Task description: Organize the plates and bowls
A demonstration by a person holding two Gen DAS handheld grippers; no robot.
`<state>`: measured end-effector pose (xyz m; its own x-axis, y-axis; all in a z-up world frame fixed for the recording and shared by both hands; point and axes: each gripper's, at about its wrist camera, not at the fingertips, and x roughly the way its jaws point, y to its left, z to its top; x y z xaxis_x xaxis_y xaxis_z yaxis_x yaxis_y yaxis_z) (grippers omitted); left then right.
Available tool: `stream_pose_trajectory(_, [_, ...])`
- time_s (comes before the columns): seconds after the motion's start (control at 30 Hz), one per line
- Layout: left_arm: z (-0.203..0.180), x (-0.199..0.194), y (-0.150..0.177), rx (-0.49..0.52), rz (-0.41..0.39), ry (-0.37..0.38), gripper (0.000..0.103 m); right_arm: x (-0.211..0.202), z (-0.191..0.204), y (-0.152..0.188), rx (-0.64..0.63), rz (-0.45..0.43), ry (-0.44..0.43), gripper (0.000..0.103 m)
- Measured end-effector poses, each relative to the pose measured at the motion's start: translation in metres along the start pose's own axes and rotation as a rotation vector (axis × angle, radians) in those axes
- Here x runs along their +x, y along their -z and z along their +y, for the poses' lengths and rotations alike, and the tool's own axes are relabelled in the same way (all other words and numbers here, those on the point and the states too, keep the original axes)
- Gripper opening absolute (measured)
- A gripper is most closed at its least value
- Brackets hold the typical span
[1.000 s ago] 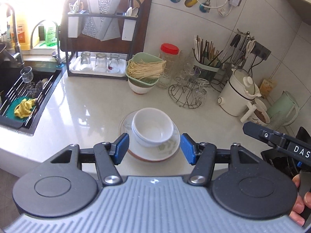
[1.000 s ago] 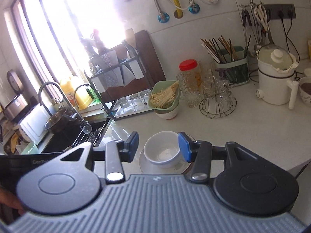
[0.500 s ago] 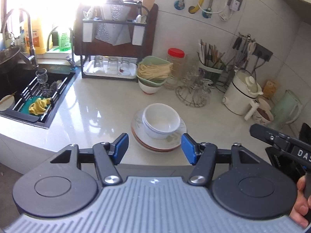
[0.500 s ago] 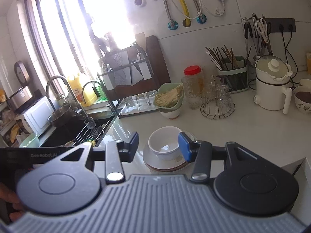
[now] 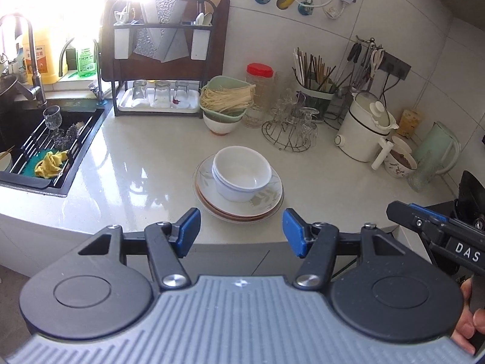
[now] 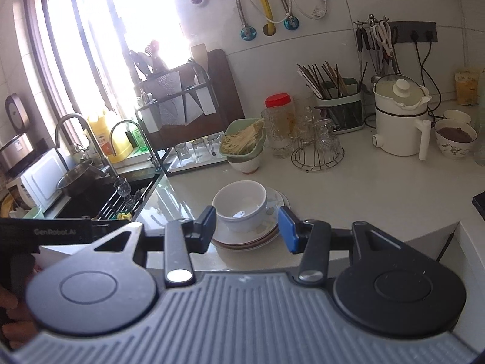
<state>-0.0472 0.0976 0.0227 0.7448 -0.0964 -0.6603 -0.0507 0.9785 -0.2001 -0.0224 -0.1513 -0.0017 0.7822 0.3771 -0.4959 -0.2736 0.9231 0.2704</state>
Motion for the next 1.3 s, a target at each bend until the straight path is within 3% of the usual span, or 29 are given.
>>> stream_pose_trajectory(0.27, [0.000, -0.004, 0.014, 0.010, 0.008, -0.004, 0.066, -0.004, 0.016, 0.020, -0.061, 0.026, 0.002, 0.049])
stream_pose_trajectory(0.63, [-0.003, -0.003, 0.008, 0.000, -0.006, 0.007, 0.068, -0.001, 0.016, 0.014, -0.060, -0.005, 0.041, 0.049])
stream_pose_trajectory(0.7, [-0.002, -0.003, 0.007, -0.002, -0.002, 0.008, 0.072, -0.001, 0.019, 0.013, -0.078, -0.007, 0.048, 0.060])
stream_pose_trajectory(0.77, [-0.001, -0.002, 0.005, -0.004, -0.007, 0.004, 0.084, -0.002, 0.018, 0.011, -0.079, -0.019, 0.055, 0.083])
stream_pose_trajectory(0.8, [-0.001, -0.002, 0.003, -0.001, -0.009, -0.003, 0.087, -0.002, 0.016, 0.009, -0.077, -0.026, 0.062, 0.087])
stream_pose_trajectory(1.03, [0.003, 0.002, -0.002, -0.003, -0.004, -0.018, 0.096, 0.001, 0.008, 0.007, -0.048, -0.011, 0.081, 0.090])
stream_pose_trajectory(1.13, [0.002, 0.006, -0.003, 0.000, 0.008, -0.017, 0.098, 0.001, 0.008, 0.007, -0.050, -0.015, 0.093, 0.103])
stream_pose_trajectory(1.3, [0.001, 0.010, -0.003, 0.004, 0.018, -0.029, 0.099, -0.001, 0.006, 0.004, -0.048, -0.031, 0.107, 0.103])
